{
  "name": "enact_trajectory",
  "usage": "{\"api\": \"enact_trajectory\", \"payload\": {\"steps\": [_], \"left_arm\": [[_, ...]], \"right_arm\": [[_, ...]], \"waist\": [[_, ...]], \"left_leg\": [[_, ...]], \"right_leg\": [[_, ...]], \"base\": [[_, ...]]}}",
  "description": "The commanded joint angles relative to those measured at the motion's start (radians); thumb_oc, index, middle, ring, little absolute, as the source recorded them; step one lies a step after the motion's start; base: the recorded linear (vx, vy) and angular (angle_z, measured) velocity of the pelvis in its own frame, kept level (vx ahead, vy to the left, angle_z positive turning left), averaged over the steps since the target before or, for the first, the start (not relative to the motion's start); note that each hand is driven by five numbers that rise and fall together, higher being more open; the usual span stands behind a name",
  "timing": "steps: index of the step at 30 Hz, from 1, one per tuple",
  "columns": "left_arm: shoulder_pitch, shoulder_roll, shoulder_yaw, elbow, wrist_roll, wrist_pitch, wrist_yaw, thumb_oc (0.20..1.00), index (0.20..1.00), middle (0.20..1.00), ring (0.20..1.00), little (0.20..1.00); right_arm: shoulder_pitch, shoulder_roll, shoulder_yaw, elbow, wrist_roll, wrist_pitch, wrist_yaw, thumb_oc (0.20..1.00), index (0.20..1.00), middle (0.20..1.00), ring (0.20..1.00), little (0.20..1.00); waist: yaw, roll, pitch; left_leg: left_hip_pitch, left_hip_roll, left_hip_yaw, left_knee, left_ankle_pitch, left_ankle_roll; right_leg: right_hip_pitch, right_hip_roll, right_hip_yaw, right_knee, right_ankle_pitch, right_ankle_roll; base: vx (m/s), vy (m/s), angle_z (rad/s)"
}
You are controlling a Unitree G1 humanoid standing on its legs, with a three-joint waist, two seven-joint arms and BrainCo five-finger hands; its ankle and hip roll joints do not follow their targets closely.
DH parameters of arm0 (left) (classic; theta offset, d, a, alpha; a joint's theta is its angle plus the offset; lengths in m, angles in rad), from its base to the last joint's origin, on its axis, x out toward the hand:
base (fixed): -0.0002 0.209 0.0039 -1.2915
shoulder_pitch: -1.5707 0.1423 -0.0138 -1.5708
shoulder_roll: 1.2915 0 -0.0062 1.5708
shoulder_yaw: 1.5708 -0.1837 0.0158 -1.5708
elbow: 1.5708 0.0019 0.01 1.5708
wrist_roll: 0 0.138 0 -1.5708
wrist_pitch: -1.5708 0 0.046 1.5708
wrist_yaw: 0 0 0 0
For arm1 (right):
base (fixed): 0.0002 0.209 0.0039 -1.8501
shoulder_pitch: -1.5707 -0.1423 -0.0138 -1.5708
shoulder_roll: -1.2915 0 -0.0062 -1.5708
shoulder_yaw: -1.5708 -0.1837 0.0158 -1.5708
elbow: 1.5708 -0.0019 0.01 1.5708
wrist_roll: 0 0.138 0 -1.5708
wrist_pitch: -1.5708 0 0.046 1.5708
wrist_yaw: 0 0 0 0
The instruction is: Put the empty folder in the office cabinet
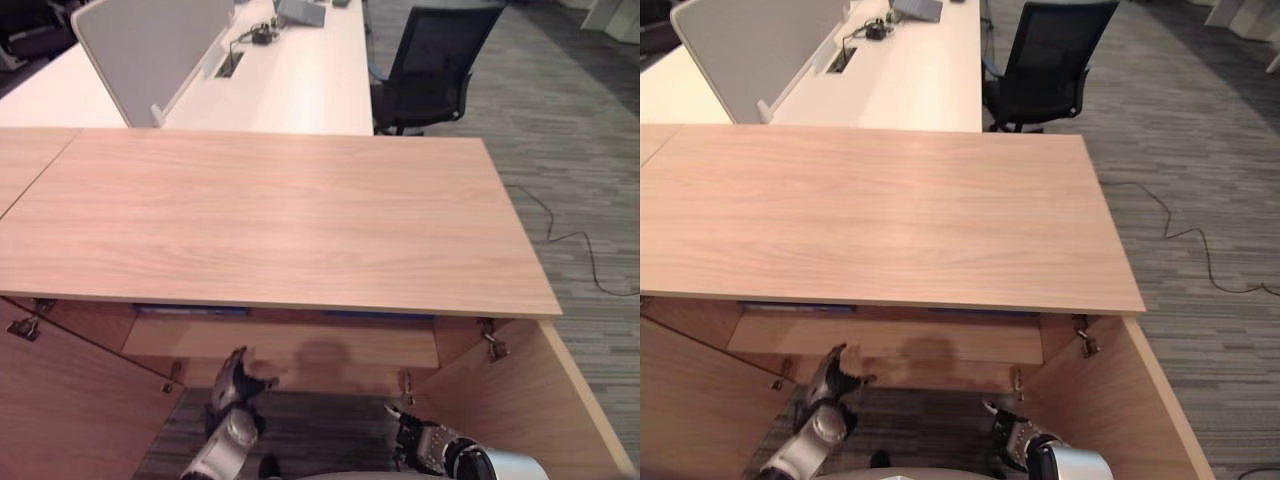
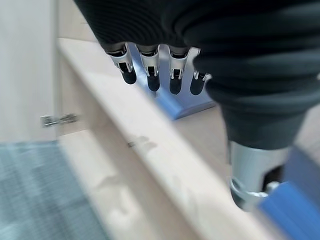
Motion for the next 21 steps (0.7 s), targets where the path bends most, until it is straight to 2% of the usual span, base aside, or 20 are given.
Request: {"api": "enact_trajectory", "payload": {"steps": [1, 2, 3, 4, 6, 7, 9, 12, 15, 17, 19, 20, 21], "left_arm": [[-0.050, -0.016, 0.046, 0.002, -0.039, 0.071, 0.029, 1.000, 1.000, 1.000, 1.000, 1.000], [-0.038, -0.030, 0.064, 0.026, -0.054, 0.084, 0.031, 1.000, 1.000, 1.000, 1.000, 1.000], [-0.037, -0.031, 0.064, 0.027, -0.055, 0.084, 0.032, 1.000, 1.000, 1.000, 1.000, 1.000], [-0.013, -0.064, 0.115, 0.051, -0.100, 0.116, 0.036, 1.000, 1.000, 1.000, 1.000, 1.000], [-0.004, -0.074, 0.129, 0.052, -0.115, 0.128, 0.037, 1.000, 1.000, 1.000, 1.000, 1.000], [0.015, -0.098, 0.169, 0.065, -0.152, 0.166, 0.030, 1.000, 1.000, 1.000, 1.000, 1.000], [0.023, -0.119, 0.193, 0.090, -0.165, 0.191, 0.018, 1.000, 1.000, 1.000, 1.000, 1.000], [0.019, -0.141, 0.203, 0.113, -0.157, 0.246, -0.029, 1.000, 1.000, 1.000, 1.000, 1.000], [0.016, -0.152, 0.169, 0.096, -0.114, 0.275, -0.103, 1.000, 1.000, 1.000, 1.000, 1.000], [0.017, -0.146, 0.133, 0.072, -0.063, 0.280, -0.158, 1.000, 1.000, 1.000, 1.000, 1.000], [0.008, -0.144, 0.124, 0.071, -0.049, 0.280, -0.178, 1.000, 1.000, 1.000, 1.000, 1.000], [-0.013, -0.138, 0.113, 0.067, -0.027, 0.297, -0.199, 1.000, 1.000, 1.000, 1.000, 1.000], [-0.022, -0.132, 0.106, 0.068, -0.012, 0.305, -0.207, 1.000, 1.000, 1.000, 1.000, 1.000]], "right_arm": [[-0.079, 0.006, -0.051, 0.042, -0.045, 0.016, 0.023, 1.000, 1.000, 1.000, 1.000, 1.000], [-0.063, 0.003, -0.046, 0.047, -0.050, 0.017, 0.021, 1.000, 1.000, 1.000, 1.000, 1.000], [-0.061, 0.003, -0.045, 0.046, -0.050, 0.017, 0.021, 1.000, 1.000, 1.000, 1.000, 1.000], [-0.034, -0.010, -0.041, 0.046, -0.060, 0.015, 0.022, 1.000, 1.000, 1.000, 1.000, 1.000], [-0.023, -0.015, -0.041, 0.047, -0.060, 0.016, 0.020, 1.000, 1.000, 1.000, 1.000, 1.000], [0.002, -0.023, -0.050, 0.056, -0.061, 0.018, 0.017, 1.000, 1.000, 1.000, 1.000, 1.000], [0.026, -0.023, -0.060, 0.053, -0.064, 0.017, 0.026, 1.000, 1.000, 1.000, 1.000, 1.000], [0.059, -0.026, -0.063, 0.040, -0.075, 0.018, 0.043, 1.000, 1.000, 1.000, 1.000, 1.000], [0.092, -0.026, -0.055, 0.031, -0.088, 0.019, 0.052, 1.000, 1.000, 1.000, 1.000, 1.000], [0.117, -0.033, -0.060, 0.023, -0.095, 0.015, 0.052, 1.000, 1.000, 1.000, 1.000, 1.000], [0.129, -0.033, -0.070, 0.015, -0.091, 0.014, 0.052, 1.000, 1.000, 1.000, 1.000, 1.000], [0.142, -0.032, -0.078, 0.002, -0.088, 0.013, 0.060, 1.000, 1.000, 1.000, 1.000, 1.000], [0.145, -0.031, -0.082, -0.004, -0.085, 0.011, 0.060, 1.000, 1.000, 1.000, 1.000, 1.000]], "waist": [[0.044, -0.021, 0.019], [0.044, -0.030, 0.007], [0.044, -0.030, 0.007], [0.052, -0.049, 0.007], [0.049, -0.053, 0.004], [0.050, -0.060, 0.002], [0.035, -0.058, -0.005], [0.015, -0.043, -0.012], [0.001, -0.028, -0.015], [-0.006, -0.010, -0.008], [-0.010, -0.005, -0.007], [-0.012, 0.002, -0.004], [-0.013, 0.002, 0.000]], "left_leg": [[0.000, 0.027, 0.003, -0.056, 0.083, -0.103], [0.012, 0.010, -0.006, -0.053, 0.060, -0.097], [0.014, 0.010, -0.006, -0.053, 0.059, -0.097], [0.027, -0.028, -0.039, 0.049, -0.030, -0.078], [0.028, -0.045, -0.057, 0.086, -0.058, -0.070], [0.044, -0.096, -0.103, 0.185, -0.137, -0.048], [0.062, -0.122, -0.108, 0.230, -0.191, -0.028], [0.100, -0.134, -0.088, 0.245, -0.206, -0.010], [0.151, -0.161, -0.094, 0.170, -0.250, 0.030], [0.193, -0.183, -0.099, 0.066, -0.232, 0.062], [0.205, -0.192, -0.096, 0.017, -0.206, 0.073], [0.220, -0.212, -0.101, -0.054, -0.171, 0.094], [0.212, -0.216, -0.095, -0.056, -0.165, 0.098]], "right_leg": [[-0.051, 0.032, 0.023, -0.072, 0.036, -0.018], [-0.039, 0.035, 0.033, -0.101, 0.053, -0.023], [-0.035, 0.036, 0.033, -0.106, 0.055, -0.023], [-0.011, 0.015, 0.034, -0.124, 0.073, -0.026], [-0.011, 0.008, 0.032, -0.124, 0.078, -0.026], [-0.003, -0.002, 0.046, -0.124, 0.080, -0.030], [0.005, -0.010, 0.052, -0.124, 0.077, -0.024], [0.020, -0.016, 0.055, -0.124, 0.084, -0.011], [0.030, -0.026, 0.063, -0.124, 0.096, 0.006], [0.020, -0.042, 0.073, -0.124, 0.122, 0.034], [0.010, -0.054, 0.071, -0.124, 0.135, 0.046], [-0.019, -0.074, 0.070, -0.124, 0.156, 0.069], [-0.034, -0.082, 0.066, -0.124, 0.161, 0.077]], "base": [[0.02, -0.123, -0.06], [0.02, -0.073, -0.05], [0.01, -0.083, -0.06], [-0.03, -0.057, -0.05], [-0.04, -0.032, 0.01], [0.00, 0.000, 0.00], [-0.03, 0.072, 0.00], [-0.05, 0.159, 0.14], [-0.06, 0.221, 0.07], [-0.12, 0.313, -0.02], [-0.17, 0.274, 0.06], [-0.24, 0.312, 0.09], [-0.24, 0.312, 0.03]]}}
